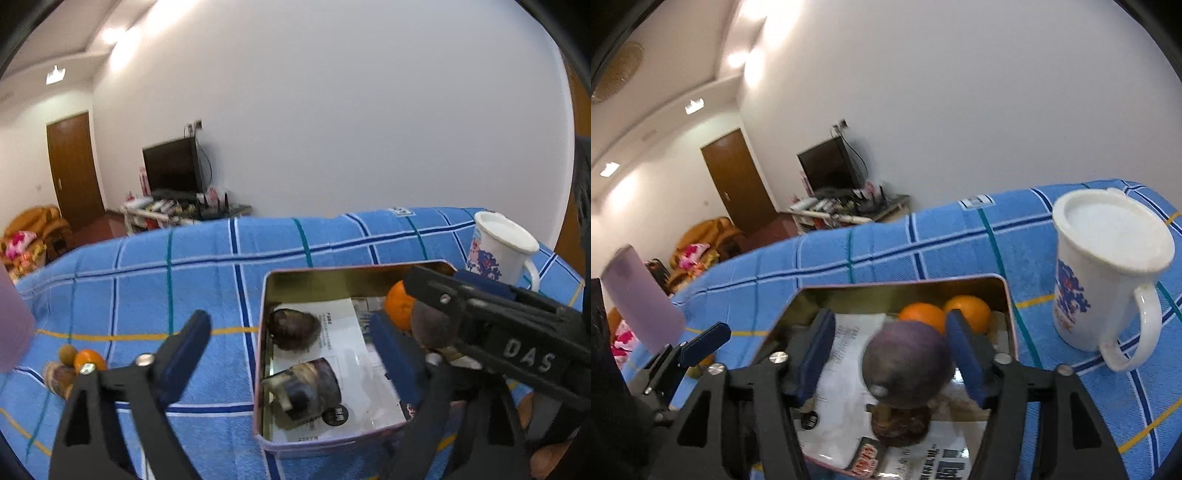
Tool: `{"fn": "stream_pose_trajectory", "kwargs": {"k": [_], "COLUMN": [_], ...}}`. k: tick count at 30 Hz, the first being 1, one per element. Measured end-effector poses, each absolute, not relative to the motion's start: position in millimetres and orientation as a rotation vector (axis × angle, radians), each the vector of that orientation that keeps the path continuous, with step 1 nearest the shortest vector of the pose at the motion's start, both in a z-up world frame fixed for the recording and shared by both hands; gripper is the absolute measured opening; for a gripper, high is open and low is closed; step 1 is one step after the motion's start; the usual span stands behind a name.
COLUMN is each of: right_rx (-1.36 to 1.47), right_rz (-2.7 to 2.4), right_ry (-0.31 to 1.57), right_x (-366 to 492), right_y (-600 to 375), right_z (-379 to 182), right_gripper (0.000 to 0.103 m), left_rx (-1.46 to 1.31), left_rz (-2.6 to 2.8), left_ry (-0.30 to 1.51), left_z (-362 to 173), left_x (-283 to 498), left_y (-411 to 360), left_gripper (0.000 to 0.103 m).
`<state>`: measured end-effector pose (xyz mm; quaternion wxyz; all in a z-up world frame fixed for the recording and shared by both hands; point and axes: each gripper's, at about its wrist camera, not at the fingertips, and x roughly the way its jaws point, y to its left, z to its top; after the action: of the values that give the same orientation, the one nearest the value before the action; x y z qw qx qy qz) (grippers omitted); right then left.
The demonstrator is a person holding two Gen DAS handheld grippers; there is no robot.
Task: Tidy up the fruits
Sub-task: 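Carry the mangosteen into the pink tin box with the left gripper while the right gripper carries the turnip there, then move both grippers back toward the striped taro and orange on the bedspread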
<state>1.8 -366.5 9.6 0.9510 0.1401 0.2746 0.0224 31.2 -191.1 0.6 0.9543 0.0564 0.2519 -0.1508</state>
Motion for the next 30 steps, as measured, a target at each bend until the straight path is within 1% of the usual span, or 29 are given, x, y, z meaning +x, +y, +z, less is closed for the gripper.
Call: {"fn": "stream_pose_trajectory", "kwargs": {"k": [1, 4, 7, 8, 10, 21, 23, 24, 30], "right_rx": [0.272, 0.227, 0.204, 0.196, 0.187, 0.227, 0.219, 0.209, 0.139], "right_rz": [0.042, 0.029, 0.003, -0.01, -0.038, -0.112, -0.128, -0.141, -0.21], "right_ry": [0.553, 0.525, 0.48, 0.462, 0.431, 0.367, 0.349, 0.334, 0.22], "right_x": [2, -3, -8, -10, -13, -26, -32, -35, -53], "right_y": [-364, -356, -354, -354, -354, -361, -360, -359, -352], "right_z": [10, 15, 20, 22, 25, 29, 30, 31, 38], "right_gripper": [0.066, 0.066, 0.068, 0.07, 0.076, 0.078, 0.081, 0.084, 0.089], "left_rx": [0.126, 0.144, 0.128, 0.123, 0.121, 0.106, 0.099, 0.097, 0.099], "left_rz": [-0.304, -0.262, -0.235, -0.224, -0.21, -0.158, -0.142, -0.135, -0.091], "left_ry": [0.497, 0.459, 0.46, 0.464, 0.465, 0.45, 0.445, 0.442, 0.406], "left_z": [2, 7, 8, 7, 7, 8, 9, 9, 9], "left_x": [28, 23, 26, 27, 29, 23, 23, 23, 21], "left_y": [-192, -190, -182, -180, -176, -154, -149, -146, -137], "left_gripper": [0.098, 0.103, 0.103, 0.103, 0.103, 0.103, 0.103, 0.103, 0.103]}}
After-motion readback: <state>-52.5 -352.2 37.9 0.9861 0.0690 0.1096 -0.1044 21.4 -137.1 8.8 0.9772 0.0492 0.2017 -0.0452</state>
